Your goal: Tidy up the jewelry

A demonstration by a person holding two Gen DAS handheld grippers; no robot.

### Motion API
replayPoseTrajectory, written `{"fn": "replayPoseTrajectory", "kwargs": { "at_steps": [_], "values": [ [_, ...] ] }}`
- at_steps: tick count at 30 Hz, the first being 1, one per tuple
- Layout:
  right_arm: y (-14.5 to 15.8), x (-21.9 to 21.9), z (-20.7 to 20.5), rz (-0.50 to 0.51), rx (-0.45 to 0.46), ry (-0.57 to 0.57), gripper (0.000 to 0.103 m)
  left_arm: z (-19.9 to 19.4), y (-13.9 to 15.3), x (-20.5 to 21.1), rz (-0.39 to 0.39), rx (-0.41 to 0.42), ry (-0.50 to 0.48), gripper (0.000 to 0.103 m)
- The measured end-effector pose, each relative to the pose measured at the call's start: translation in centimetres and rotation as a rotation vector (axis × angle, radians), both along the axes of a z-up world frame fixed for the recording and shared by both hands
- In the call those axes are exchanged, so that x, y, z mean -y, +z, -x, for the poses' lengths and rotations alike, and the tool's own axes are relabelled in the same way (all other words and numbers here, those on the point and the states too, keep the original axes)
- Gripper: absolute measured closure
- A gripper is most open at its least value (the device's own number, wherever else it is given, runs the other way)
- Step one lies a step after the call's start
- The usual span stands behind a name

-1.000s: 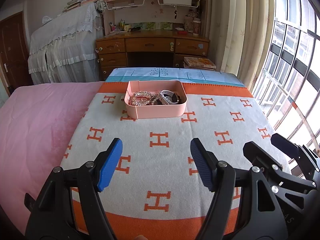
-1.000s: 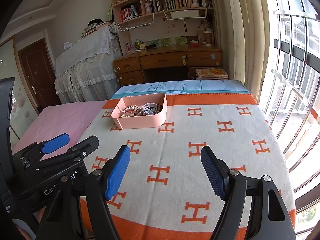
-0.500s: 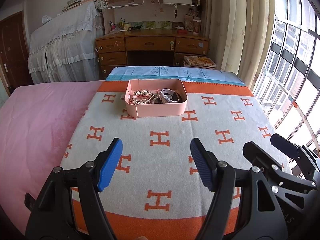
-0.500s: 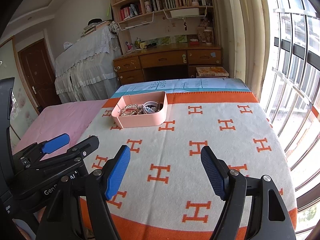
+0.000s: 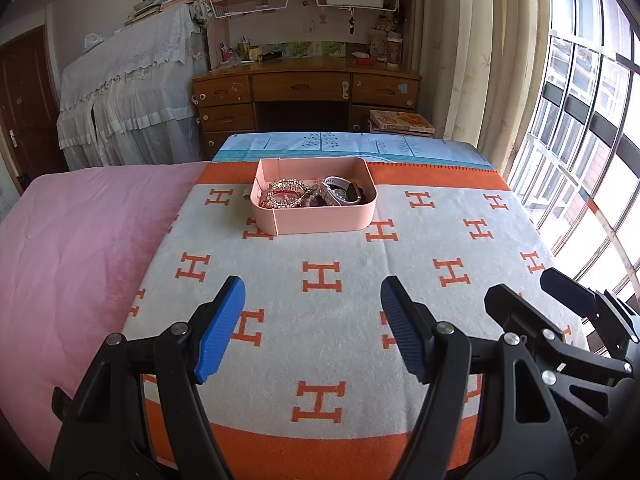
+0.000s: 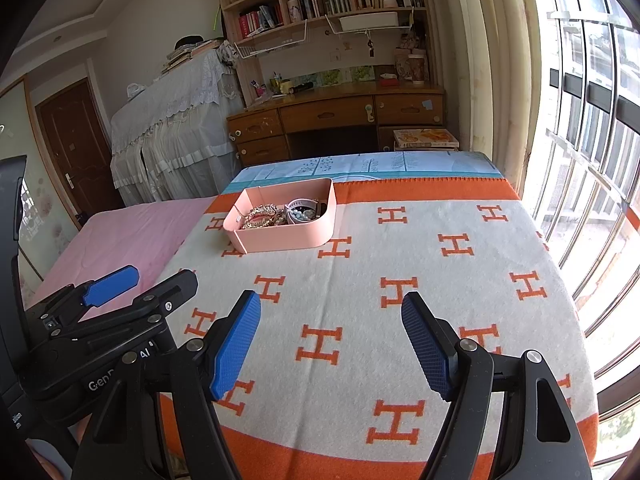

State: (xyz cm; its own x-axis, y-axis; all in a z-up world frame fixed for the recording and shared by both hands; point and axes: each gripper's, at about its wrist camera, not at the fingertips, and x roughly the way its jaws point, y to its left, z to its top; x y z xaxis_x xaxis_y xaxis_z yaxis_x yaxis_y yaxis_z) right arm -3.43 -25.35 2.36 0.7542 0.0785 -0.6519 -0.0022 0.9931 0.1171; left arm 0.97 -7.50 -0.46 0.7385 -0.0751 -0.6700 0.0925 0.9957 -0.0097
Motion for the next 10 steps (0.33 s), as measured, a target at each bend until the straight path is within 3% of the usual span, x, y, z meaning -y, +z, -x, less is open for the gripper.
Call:
{"fn": "replayPoseTrajectory", "kwargs": {
  "at_steps": [10],
  "values": [
    [0.0, 0.14, 0.07, -0.006, -0.003, 0.0, 0.029, -0.02, -0.07, -0.2, -0.002, -0.006, -0.003, 0.035]
  ]
}}
